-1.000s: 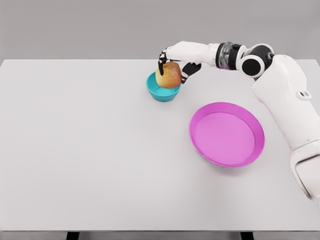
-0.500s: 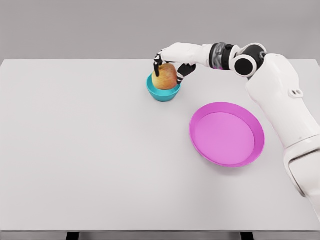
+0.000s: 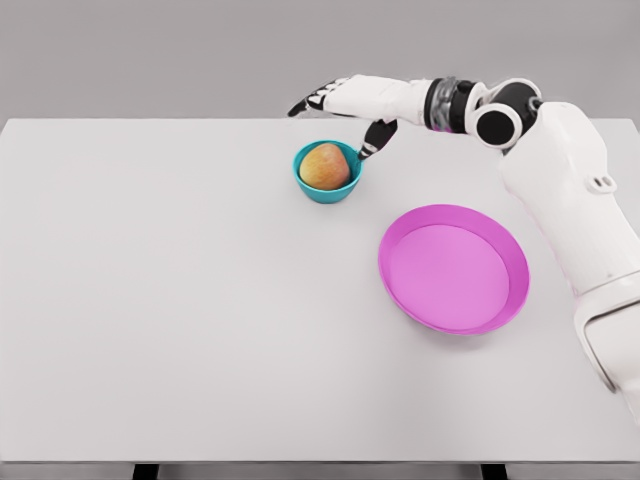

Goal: Put the apple from the pink plate into the blue bowl with your right arm

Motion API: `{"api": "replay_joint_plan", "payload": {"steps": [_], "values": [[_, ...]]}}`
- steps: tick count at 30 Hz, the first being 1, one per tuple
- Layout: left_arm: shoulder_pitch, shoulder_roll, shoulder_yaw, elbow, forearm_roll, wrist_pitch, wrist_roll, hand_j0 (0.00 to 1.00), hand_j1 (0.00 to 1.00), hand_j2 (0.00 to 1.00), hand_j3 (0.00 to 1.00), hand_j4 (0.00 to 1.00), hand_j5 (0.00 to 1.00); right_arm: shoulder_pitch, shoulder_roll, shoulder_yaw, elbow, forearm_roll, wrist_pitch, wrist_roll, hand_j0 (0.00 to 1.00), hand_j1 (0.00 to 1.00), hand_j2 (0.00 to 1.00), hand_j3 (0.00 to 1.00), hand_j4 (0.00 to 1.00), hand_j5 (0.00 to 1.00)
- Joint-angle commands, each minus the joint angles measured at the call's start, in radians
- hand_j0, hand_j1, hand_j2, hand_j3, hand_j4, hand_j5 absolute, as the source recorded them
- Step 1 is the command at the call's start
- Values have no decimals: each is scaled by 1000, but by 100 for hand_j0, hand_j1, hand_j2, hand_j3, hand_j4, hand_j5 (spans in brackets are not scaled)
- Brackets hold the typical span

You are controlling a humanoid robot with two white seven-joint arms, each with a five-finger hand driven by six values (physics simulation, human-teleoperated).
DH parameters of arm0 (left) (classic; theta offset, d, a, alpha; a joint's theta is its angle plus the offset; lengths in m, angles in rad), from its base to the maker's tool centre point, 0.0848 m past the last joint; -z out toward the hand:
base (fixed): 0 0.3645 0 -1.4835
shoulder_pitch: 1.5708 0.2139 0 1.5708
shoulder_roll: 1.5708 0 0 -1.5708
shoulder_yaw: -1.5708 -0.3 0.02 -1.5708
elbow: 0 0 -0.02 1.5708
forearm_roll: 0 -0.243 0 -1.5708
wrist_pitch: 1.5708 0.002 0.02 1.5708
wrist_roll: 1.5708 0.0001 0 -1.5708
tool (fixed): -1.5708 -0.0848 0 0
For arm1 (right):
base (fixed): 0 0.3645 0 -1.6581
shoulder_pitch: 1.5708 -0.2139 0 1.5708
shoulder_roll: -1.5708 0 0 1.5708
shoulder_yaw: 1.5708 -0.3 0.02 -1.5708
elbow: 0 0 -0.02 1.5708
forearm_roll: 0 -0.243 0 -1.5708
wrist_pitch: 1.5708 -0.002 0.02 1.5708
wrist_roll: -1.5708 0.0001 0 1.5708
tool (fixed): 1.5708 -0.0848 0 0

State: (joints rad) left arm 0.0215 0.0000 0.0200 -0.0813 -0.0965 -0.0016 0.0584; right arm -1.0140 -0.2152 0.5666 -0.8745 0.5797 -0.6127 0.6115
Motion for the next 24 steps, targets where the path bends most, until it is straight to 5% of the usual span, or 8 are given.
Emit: {"api": "replay_joint_plan", "payload": {"steps": [1,6,9,18,24], "values": [[0,0,0,0,0,0,0,100,100,100,100,100,100,0,-55,-68,-70,-21,2,-1,100,100,100,100,100,100],[0,0,0,0,0,0,0,100,100,100,100,100,100,97,-225,-243,-89,-173,2,-1,100,100,100,100,100,100],[0,0,0,0,0,0,0,100,100,100,100,100,100,207,-253,-372,-106,-173,2,-1,100,100,100,100,100,100],[0,0,0,0,0,0,0,100,100,100,100,100,100,419,-299,-525,-147,-175,2,-1,100,100,100,100,100,100],[-2,0,0,-1,-9,0,0,100,100,100,100,100,100,443,-296,-525,-172,-173,2,-1,100,100,100,100,100,100]]}}
